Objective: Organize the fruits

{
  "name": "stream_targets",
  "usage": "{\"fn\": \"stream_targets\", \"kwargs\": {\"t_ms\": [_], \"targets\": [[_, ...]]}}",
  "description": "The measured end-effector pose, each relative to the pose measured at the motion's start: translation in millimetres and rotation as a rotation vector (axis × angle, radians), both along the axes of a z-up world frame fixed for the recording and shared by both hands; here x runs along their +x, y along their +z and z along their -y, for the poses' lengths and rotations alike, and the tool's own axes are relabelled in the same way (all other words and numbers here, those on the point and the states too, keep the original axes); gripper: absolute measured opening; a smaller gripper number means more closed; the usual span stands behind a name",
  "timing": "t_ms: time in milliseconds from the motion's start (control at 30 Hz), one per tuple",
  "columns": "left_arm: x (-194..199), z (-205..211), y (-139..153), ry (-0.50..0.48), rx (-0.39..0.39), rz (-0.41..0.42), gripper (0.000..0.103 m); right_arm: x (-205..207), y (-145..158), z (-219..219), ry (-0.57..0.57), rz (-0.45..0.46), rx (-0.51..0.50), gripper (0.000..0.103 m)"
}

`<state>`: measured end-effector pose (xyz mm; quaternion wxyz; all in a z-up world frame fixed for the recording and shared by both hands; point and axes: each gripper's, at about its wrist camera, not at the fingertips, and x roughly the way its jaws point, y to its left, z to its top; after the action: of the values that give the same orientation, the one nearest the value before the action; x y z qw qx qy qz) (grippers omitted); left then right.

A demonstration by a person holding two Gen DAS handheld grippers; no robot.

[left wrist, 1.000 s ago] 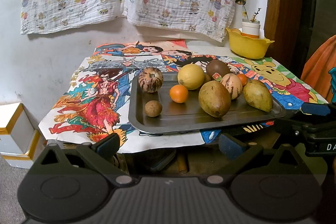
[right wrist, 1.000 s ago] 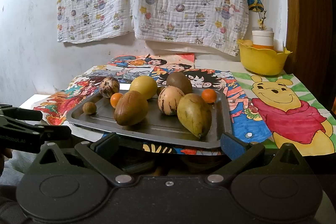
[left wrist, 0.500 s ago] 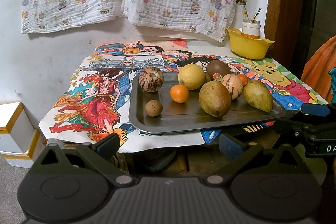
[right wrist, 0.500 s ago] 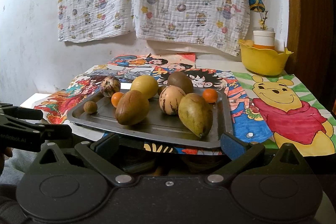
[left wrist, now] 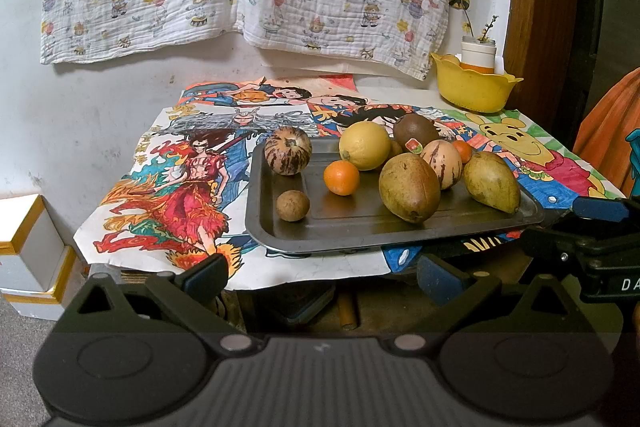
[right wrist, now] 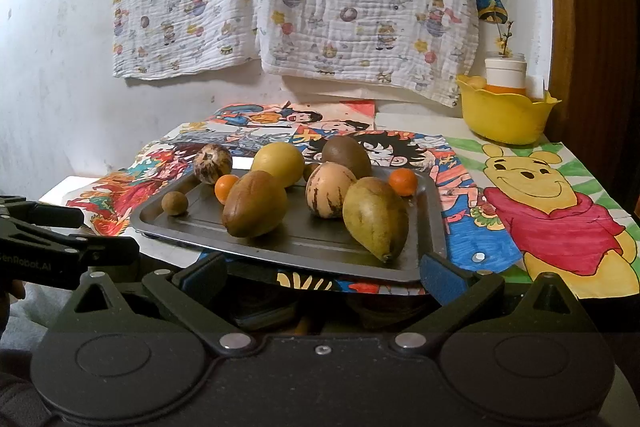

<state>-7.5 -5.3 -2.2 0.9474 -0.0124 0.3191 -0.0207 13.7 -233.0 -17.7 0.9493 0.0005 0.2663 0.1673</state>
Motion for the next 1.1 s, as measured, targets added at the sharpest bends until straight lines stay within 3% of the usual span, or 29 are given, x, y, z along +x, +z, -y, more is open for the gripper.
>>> {"fn": "stream_targets", "kwargs": {"t_ms": [1100], "targets": [[-0.6,-0.4,0.2,0.000,-0.002,-0.002,0.103,-0.6,-0.8,-2.5,0.020,-0.005,-0.005,0.102]]}}
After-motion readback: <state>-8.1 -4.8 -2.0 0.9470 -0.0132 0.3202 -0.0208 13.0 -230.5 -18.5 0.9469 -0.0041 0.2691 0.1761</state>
